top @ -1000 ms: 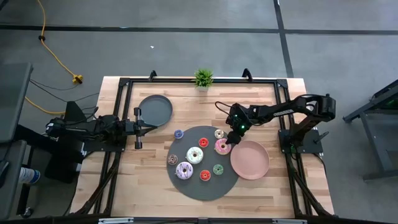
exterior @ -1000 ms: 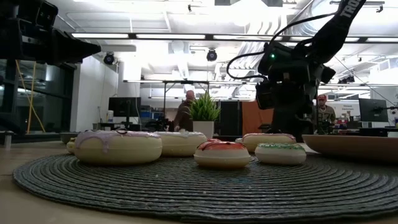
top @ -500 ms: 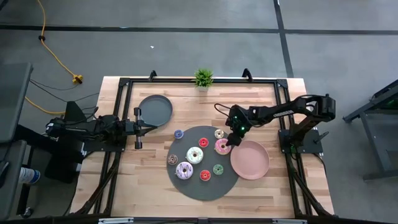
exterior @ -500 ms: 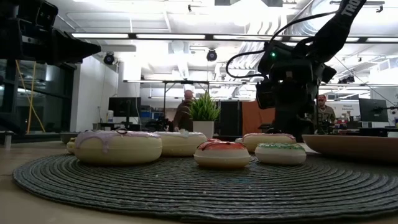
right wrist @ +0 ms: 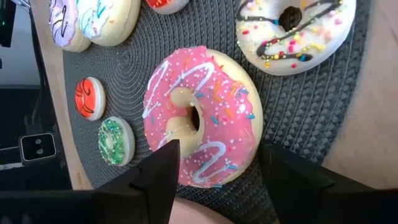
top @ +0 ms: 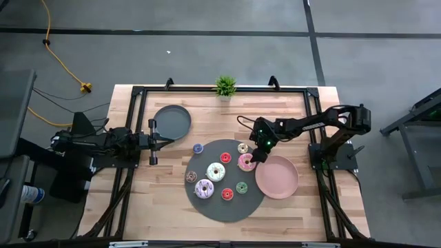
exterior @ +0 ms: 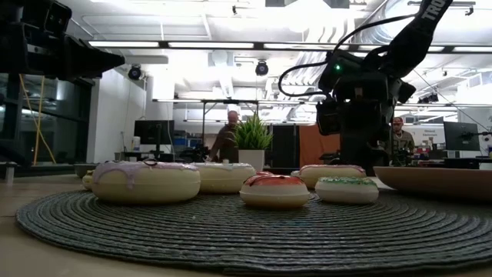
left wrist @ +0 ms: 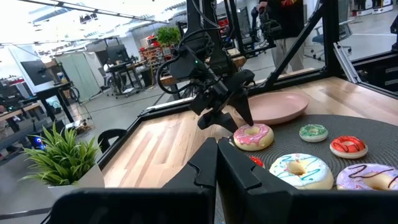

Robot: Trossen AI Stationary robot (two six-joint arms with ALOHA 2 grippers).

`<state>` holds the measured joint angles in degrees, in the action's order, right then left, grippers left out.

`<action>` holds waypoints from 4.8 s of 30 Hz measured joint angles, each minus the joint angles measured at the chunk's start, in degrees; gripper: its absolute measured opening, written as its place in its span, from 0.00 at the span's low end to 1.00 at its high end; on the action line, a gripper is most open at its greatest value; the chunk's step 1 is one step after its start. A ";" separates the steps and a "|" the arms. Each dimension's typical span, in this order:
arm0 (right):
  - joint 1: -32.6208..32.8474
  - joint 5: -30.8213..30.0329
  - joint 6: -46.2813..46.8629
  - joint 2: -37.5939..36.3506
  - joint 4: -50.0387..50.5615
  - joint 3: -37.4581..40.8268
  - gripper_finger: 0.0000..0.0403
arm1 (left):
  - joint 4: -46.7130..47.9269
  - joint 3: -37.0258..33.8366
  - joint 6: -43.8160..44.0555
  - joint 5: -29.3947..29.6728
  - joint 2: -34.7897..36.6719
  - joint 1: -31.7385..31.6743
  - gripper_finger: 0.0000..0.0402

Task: Pick & Place donuts
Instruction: Put the big pink donut on the pink plate

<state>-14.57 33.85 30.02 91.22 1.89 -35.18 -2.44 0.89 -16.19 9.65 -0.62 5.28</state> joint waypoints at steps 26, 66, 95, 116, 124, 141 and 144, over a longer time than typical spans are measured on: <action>0.00 1.58 1.96 0.02 -3.88 0.00 0.36 | 0.00 -0.01 0.00 0.00 0.00 0.01 0.00; -0.02 5.69 2.56 0.02 -5.18 0.00 0.27 | 0.00 -0.02 0.00 0.00 0.02 0.02 0.00; -0.42 7.32 3.65 -1.38 -8.20 0.00 0.19 | -0.02 -0.02 0.00 0.00 0.02 0.00 0.00; 0.50 10.15 2.10 -1.40 -7.78 0.00 0.21 | 0.00 0.00 0.00 0.00 0.02 0.01 0.00; 0.63 9.79 2.43 -1.40 -7.78 0.00 0.37 | 0.00 0.00 0.00 0.00 0.01 0.00 0.00; 3.85 7.95 2.35 -1.31 -9.89 0.00 0.50 | 0.00 0.00 0.00 0.00 0.02 0.00 0.00; 4.13 6.75 2.80 -0.75 -9.90 0.00 0.50 | 0.00 -0.02 0.00 0.00 0.01 0.00 0.00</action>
<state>-10.44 40.59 32.82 90.47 -8.01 -35.18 -2.44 0.87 -16.19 9.65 -0.61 5.28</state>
